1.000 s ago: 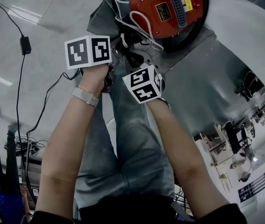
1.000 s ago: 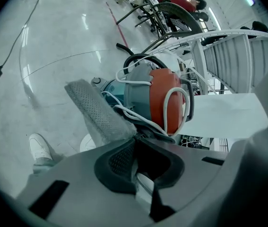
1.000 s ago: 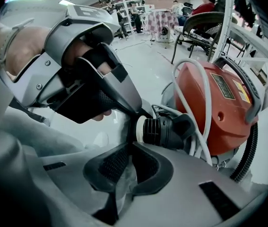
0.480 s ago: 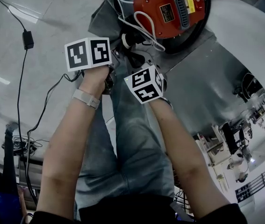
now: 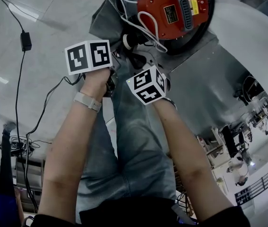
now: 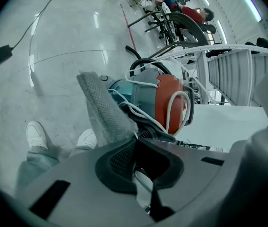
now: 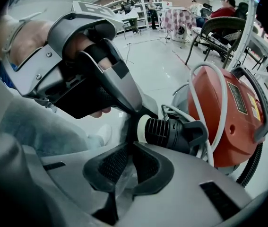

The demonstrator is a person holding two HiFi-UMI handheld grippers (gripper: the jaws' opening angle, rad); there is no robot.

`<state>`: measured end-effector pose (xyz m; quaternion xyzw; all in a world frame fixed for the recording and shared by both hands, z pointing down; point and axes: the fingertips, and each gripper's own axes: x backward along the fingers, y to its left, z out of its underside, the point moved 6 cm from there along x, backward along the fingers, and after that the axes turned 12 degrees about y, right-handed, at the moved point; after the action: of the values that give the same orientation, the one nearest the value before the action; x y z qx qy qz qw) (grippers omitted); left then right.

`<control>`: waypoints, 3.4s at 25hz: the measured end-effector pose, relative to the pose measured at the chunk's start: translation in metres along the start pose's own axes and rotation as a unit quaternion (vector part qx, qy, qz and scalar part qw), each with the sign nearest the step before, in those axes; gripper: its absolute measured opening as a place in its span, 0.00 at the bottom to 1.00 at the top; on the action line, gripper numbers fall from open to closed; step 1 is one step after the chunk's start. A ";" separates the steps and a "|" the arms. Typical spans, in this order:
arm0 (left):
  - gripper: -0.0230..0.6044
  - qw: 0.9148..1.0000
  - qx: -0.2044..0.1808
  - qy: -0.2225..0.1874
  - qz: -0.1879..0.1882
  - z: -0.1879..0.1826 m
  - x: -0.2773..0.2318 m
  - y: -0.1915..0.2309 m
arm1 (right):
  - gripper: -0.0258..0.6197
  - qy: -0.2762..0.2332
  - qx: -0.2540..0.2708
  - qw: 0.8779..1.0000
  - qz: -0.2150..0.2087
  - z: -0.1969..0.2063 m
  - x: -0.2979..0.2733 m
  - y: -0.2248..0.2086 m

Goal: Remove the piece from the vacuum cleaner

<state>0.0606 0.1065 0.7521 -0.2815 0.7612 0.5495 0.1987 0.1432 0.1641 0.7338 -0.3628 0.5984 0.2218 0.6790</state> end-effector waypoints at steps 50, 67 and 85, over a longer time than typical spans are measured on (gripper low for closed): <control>0.10 0.985 0.002 -0.154 0.072 -0.003 0.208 -0.023 | 0.10 -0.110 0.116 0.983 0.087 -0.134 0.116 0.082; 0.10 0.938 -0.135 -0.278 0.155 0.043 0.454 -0.216 | 0.09 -0.247 0.160 0.933 0.207 -0.222 0.401 0.153; 0.11 0.851 -0.257 -0.409 0.207 0.122 0.629 -0.346 | 0.09 -0.362 0.236 0.839 0.329 -0.255 0.607 0.233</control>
<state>-0.1963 0.0077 0.0775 0.0917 0.4835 0.8194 0.2939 -0.0816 0.0388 0.0843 0.1331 0.4280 0.4002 0.7994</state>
